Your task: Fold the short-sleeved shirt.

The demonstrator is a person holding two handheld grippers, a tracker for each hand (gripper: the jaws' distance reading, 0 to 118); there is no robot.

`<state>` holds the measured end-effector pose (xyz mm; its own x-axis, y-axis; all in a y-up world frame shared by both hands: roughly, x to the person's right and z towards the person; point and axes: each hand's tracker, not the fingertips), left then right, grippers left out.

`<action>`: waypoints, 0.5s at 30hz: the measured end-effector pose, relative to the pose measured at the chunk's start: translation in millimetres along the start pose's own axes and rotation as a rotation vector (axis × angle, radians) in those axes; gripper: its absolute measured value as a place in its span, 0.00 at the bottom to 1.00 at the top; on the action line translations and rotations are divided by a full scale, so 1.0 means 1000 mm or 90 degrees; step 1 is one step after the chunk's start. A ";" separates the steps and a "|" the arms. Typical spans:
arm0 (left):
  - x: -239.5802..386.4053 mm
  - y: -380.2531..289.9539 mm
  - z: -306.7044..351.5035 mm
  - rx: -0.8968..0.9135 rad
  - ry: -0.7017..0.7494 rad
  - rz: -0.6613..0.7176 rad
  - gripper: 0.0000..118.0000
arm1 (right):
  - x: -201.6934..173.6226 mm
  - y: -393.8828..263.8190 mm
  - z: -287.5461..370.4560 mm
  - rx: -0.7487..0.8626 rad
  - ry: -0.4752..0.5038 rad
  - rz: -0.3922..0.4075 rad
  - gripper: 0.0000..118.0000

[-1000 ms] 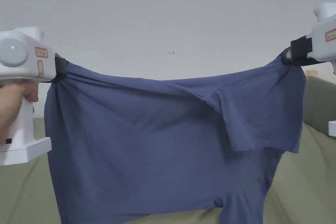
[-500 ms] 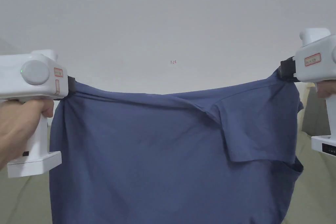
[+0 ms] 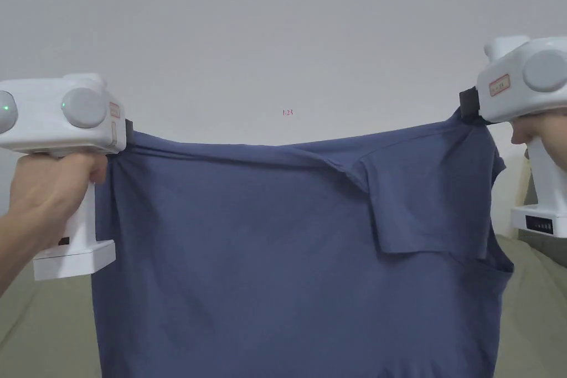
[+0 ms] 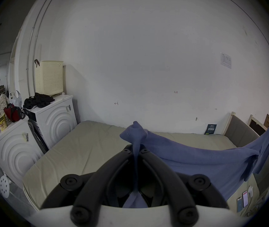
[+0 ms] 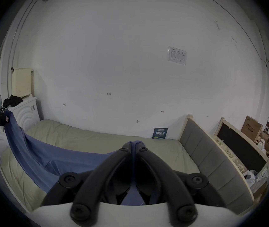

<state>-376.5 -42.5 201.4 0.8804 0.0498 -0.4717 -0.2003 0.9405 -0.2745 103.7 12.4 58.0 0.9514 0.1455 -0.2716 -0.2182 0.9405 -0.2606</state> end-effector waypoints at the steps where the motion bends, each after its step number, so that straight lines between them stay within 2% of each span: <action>1: 0.004 0.003 -0.007 0.002 0.003 -0.005 0.00 | 0.000 0.006 -0.007 0.002 -0.002 0.002 0.06; 7: 0.025 0.015 -0.052 0.022 0.018 -0.011 0.00 | 0.002 0.031 -0.055 0.014 -0.023 0.002 0.06; 15: 0.041 -0.002 -0.121 0.027 0.051 -0.032 0.00 | -0.010 0.015 -0.123 -0.006 -0.027 0.025 0.06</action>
<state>-392.5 -83.0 81.1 0.8516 -0.0228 -0.5237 -0.1371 0.9546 -0.2645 64.5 -12.6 -57.6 0.9505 0.1948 -0.2420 -0.2569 0.9309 -0.2596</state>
